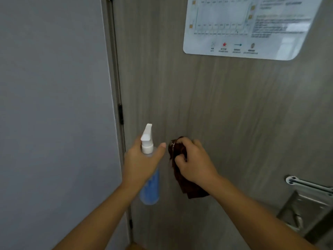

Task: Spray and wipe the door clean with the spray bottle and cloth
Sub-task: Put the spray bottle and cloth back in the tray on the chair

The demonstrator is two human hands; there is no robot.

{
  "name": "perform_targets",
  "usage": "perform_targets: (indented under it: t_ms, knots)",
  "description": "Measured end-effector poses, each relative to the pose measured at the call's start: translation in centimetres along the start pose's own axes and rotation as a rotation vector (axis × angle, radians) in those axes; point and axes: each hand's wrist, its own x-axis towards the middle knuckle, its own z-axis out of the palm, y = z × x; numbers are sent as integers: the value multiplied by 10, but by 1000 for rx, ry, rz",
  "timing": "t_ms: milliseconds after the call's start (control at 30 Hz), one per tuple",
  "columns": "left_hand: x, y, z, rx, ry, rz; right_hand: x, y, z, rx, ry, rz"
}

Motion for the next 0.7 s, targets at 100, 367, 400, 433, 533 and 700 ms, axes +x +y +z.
perform_targets:
  t_ms: [100, 367, 400, 433, 533, 700]
  knots:
    - [-27, 10, -5, 29, 49, -3, -18, 0, -2, 8, -37, -12]
    - [-79, 34, -48, 45, 55, 28, -72, -30, -7, 9, -55, -33]
    - [-86, 37, -57, 40, 53, 34, -80, -37, -5, 8, -53, -35]
    - [-90, 39, -65, 37, 52, 41, -87, -44, -4, 2, -54, -37]
    - [-110, 46, -99, 13, 50, 44, -117, -72, 6, -8, -54, -25]
    - [-149, 51, -166, 15, 19, 74, -178, -127, 27, -14, -39, -18]
